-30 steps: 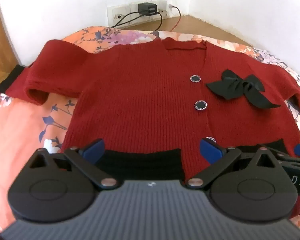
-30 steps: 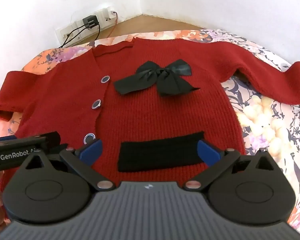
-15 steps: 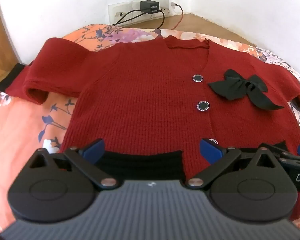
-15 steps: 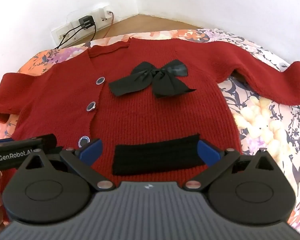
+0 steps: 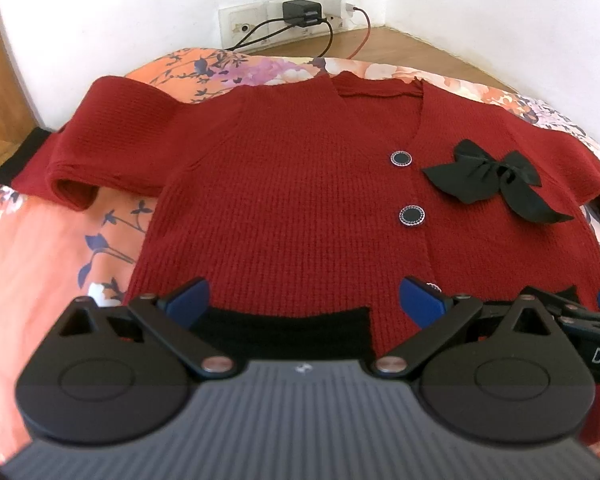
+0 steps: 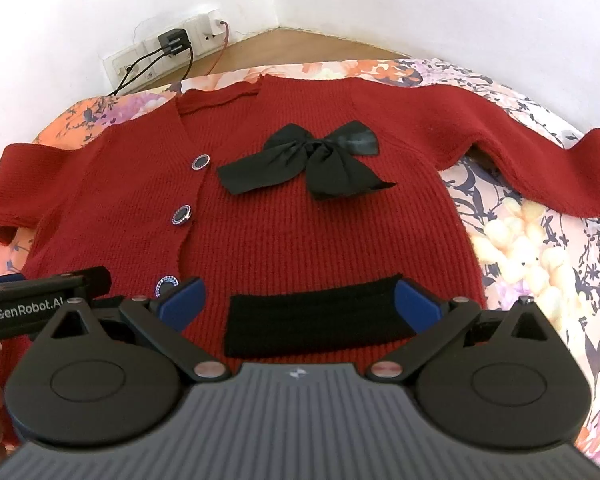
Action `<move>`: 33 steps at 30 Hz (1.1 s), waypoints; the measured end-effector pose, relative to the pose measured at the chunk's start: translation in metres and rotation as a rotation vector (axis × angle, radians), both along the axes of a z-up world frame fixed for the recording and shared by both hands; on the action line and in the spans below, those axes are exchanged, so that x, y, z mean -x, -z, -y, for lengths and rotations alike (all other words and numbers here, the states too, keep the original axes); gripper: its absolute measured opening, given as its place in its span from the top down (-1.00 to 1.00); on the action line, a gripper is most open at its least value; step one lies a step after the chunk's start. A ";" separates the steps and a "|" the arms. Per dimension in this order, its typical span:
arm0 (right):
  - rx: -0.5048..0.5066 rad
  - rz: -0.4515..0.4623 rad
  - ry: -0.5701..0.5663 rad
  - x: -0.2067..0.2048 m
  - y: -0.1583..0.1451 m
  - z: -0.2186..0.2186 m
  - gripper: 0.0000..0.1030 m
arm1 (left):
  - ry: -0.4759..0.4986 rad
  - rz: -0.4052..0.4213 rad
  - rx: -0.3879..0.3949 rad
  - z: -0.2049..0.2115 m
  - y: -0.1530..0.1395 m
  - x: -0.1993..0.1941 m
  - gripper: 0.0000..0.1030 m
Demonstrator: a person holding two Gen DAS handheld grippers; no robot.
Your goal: Fold small clothes
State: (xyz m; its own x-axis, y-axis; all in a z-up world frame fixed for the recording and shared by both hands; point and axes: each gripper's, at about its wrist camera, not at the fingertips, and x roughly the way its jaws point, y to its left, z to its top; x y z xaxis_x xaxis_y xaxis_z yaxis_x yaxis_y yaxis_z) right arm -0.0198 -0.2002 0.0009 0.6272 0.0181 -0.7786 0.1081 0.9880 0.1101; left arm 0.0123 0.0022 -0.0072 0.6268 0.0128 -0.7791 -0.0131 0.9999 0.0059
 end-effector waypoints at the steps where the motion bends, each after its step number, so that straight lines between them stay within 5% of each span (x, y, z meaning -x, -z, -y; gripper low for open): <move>1: 0.000 0.000 0.000 0.000 0.000 0.000 -1.00 | 0.000 0.000 0.000 0.000 0.000 0.000 -1.00; 33: -0.011 -0.002 0.009 0.003 0.003 0.002 -1.00 | -0.003 -0.013 0.004 0.001 0.003 0.000 -1.00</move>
State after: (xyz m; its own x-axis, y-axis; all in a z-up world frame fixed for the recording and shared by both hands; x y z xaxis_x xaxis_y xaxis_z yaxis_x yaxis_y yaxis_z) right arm -0.0226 -0.2025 -0.0022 0.6257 0.0215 -0.7797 0.1171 0.9857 0.1211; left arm 0.0121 0.0012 -0.0100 0.6164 0.0113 -0.7873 -0.0163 0.9999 0.0016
